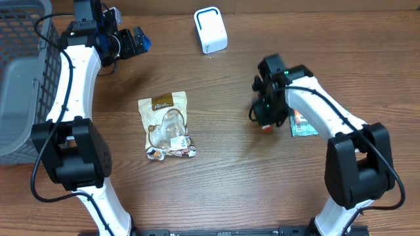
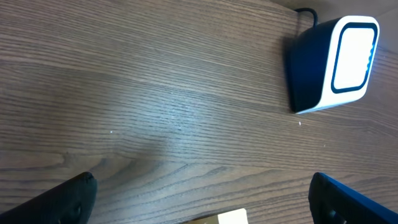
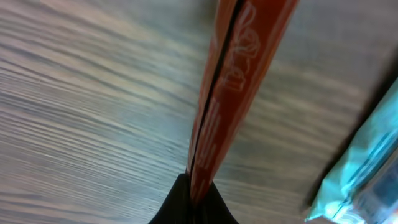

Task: Scan the item barcode
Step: 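Carry the red stick right and set it down beside the orange packet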

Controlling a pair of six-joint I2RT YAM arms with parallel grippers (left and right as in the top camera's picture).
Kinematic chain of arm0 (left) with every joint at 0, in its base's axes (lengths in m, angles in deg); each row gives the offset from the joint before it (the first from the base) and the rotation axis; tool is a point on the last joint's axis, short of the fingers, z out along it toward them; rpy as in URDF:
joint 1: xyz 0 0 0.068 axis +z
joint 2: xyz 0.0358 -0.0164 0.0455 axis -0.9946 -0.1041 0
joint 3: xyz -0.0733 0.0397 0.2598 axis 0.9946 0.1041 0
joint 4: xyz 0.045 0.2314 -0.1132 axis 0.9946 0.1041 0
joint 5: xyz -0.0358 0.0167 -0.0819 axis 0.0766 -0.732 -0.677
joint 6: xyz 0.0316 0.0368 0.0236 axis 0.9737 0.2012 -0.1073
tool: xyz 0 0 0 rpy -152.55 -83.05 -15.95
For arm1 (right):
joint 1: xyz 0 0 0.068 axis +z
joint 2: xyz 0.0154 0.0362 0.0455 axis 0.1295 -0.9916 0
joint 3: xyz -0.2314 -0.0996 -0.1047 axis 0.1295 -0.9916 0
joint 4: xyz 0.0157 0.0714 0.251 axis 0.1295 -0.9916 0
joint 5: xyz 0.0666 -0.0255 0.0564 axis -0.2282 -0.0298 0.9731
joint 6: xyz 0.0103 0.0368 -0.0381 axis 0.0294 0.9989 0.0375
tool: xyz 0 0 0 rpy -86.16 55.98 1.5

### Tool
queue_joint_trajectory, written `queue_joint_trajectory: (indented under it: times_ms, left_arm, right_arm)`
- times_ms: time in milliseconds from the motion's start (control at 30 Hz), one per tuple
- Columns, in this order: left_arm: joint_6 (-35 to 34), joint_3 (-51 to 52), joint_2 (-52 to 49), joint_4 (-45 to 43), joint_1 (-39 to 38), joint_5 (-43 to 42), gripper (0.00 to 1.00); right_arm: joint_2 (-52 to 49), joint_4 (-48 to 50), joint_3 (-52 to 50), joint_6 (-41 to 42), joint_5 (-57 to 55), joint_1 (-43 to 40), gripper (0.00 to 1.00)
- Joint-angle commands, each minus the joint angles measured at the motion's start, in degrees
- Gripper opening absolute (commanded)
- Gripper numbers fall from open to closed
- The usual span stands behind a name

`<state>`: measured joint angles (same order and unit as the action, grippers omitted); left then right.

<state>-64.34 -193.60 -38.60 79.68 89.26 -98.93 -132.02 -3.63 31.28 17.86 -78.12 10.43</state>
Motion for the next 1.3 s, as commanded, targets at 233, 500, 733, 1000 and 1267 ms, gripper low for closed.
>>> queue_joint_trajectory:
  times_ms: [233,500,733,1000,1267]
  left_arm:
    - [-0.31,-0.33,1.64,-0.02,-0.37,0.09,1.0]
    - [-0.31,-0.33,1.64,-0.02,-0.37,0.09,1.0]
    - [-0.31,-0.33,1.64,-0.02,-0.37,0.09,1.0]
    - [-0.31,-0.33,1.64,-0.02,-0.37,0.09,1.0]
    - [-0.31,-0.33,1.64,-0.02,-0.37,0.09,1.0]
  right_arm:
    - [-0.02,2.21,-2.34,2.54,-2.89,-2.19,0.65]
    - [-0.02,7.48,-2.34,17.22,12.74,-0.81,0.61]
    - [-0.02,20.37,-2.34,24.65,17.68,10.4,0.58]
    - [-0.83,38.12,-2.34,26.08,-8.5,28.04,0.66]
    - [-5.6,46.8,-2.34,25.49,-17.68,34.32,0.74]
